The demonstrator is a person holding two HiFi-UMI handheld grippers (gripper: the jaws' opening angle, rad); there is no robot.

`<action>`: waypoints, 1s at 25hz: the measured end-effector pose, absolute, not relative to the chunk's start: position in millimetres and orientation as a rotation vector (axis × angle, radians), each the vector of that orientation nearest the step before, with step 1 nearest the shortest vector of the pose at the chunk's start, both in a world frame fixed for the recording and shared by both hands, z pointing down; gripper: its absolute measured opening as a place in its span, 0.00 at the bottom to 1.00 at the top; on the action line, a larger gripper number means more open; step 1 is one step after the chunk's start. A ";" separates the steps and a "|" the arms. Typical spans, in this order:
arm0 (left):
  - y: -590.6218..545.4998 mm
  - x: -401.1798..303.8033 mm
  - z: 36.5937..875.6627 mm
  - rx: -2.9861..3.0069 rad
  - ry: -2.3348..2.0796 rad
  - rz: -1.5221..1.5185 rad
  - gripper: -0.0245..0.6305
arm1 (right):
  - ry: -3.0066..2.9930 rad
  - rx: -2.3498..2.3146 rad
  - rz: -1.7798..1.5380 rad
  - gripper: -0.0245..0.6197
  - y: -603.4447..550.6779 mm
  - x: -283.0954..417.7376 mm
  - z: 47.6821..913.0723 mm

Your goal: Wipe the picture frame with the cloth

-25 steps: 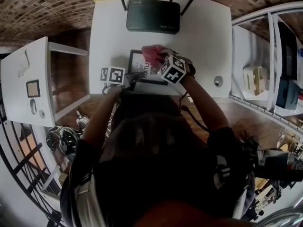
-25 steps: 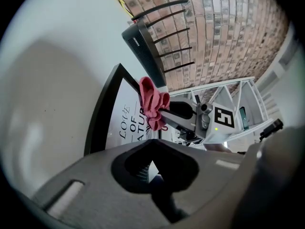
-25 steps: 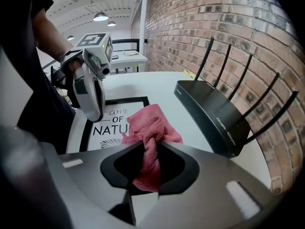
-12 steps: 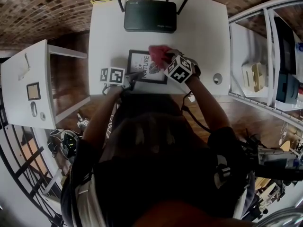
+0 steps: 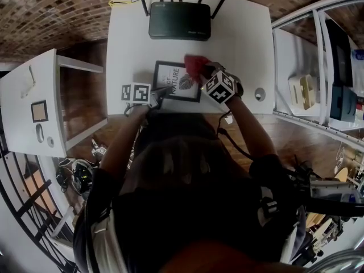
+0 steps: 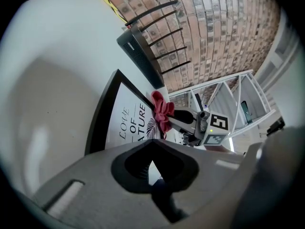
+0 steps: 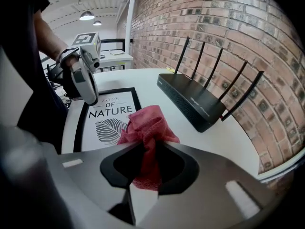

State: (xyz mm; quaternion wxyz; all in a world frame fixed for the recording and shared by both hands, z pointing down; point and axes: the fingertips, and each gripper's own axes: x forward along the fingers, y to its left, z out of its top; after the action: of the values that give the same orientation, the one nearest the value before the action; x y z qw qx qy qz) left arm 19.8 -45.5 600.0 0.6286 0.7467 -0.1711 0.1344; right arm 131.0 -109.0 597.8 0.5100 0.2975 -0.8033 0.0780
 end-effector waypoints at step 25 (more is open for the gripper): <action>-40.9 17.8 600.9 1.775 -0.363 0.401 0.04 | -1.909 1.285 0.482 0.17 -117.6 244.8 546.1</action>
State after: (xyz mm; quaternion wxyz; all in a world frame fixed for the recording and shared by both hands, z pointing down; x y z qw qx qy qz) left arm 17.8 -40.9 600.9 0.5995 0.7656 -0.1566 0.1730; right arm 244.8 -117.6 546.1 0.3850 0.5046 -0.7493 0.1892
